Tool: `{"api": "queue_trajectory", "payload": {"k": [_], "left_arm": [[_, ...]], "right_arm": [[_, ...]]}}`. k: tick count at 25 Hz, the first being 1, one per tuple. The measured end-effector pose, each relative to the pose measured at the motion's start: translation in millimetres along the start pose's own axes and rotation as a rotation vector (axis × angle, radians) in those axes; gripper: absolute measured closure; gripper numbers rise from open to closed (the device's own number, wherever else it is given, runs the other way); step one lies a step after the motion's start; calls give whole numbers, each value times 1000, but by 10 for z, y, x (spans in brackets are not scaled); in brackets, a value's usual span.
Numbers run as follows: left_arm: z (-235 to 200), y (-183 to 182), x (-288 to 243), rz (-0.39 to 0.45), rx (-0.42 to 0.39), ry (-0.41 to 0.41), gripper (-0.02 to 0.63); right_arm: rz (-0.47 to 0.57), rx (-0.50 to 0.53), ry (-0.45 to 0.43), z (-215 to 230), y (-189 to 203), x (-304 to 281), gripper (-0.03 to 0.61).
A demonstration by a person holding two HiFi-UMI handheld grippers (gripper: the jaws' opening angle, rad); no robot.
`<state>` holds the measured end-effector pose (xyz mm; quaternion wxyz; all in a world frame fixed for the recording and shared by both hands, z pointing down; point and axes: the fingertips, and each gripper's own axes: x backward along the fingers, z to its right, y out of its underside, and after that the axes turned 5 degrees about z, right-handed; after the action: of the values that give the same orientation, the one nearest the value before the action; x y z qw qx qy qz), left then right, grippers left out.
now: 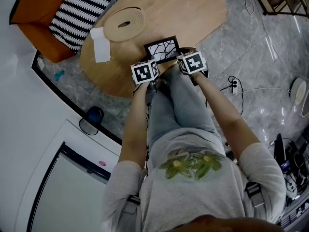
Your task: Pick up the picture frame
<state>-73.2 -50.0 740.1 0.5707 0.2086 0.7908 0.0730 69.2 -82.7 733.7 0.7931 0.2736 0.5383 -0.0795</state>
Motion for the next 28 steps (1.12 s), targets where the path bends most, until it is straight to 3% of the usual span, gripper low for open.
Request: {"api": "queue_trajectory", "payload": {"k": [18,28], "left_arm": [[158,-232,709,73,40,40,525],[278,-423,1054,132,6,77,525]], "right_arm": [[112,44,21,-329,-345,687,491],[173,39,36,-457,-461,1000,491]]}}
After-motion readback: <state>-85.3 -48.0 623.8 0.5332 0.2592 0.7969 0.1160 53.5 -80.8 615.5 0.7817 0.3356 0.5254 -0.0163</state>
